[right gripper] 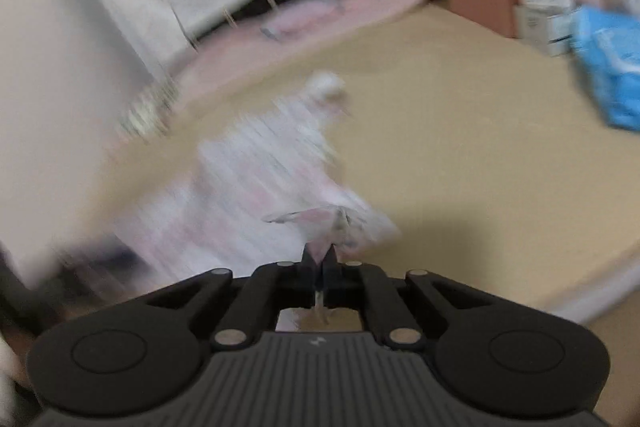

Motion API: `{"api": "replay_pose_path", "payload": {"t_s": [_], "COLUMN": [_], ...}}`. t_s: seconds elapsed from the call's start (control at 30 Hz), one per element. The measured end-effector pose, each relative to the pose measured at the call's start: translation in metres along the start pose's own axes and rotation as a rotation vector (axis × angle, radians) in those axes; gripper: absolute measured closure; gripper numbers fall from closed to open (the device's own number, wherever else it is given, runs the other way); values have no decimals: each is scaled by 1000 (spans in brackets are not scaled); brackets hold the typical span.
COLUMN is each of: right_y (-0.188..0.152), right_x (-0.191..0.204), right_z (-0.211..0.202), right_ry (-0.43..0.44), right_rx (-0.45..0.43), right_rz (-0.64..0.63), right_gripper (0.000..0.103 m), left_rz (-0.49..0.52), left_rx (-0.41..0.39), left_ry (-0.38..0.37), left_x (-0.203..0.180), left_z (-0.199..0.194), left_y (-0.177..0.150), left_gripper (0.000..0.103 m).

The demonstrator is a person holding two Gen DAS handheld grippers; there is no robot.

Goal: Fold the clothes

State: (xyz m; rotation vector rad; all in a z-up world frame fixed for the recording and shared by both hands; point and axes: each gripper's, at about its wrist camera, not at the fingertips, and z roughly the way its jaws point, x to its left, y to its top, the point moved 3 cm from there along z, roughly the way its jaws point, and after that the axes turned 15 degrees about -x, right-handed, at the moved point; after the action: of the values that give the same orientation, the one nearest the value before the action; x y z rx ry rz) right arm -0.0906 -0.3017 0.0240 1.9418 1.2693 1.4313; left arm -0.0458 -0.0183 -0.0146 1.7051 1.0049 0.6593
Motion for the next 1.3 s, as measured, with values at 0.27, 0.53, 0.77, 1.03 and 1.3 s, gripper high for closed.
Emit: {"api": "replay_pose_path", "payload": {"t_s": [0.27, 0.53, 0.77, 1.03, 1.3], "right_y": [35, 23, -42, 59, 98], "right_x": [15, 26, 62, 45, -16], "right_z": [111, 40, 63, 106, 227], "right_ry": [-146, -18, 68, 18, -17], "right_rx": [-92, -142, 91, 2, 211], "right_rz": [73, -224, -491, -500, -454], "right_gripper": [57, 68, 88, 48, 78], "left_rz": [41, 30, 19, 20, 46], "left_rx": [-66, -56, -58, -57, -48], "left_ry": [6, -16, -14, -12, -11], "left_x": [-4, -2, -1, -1, -4], "left_z": [-8, -7, -8, -9, -8], "left_y": [-10, -9, -10, -10, -10], "left_gripper": [31, 24, 24, 23, 21]}}
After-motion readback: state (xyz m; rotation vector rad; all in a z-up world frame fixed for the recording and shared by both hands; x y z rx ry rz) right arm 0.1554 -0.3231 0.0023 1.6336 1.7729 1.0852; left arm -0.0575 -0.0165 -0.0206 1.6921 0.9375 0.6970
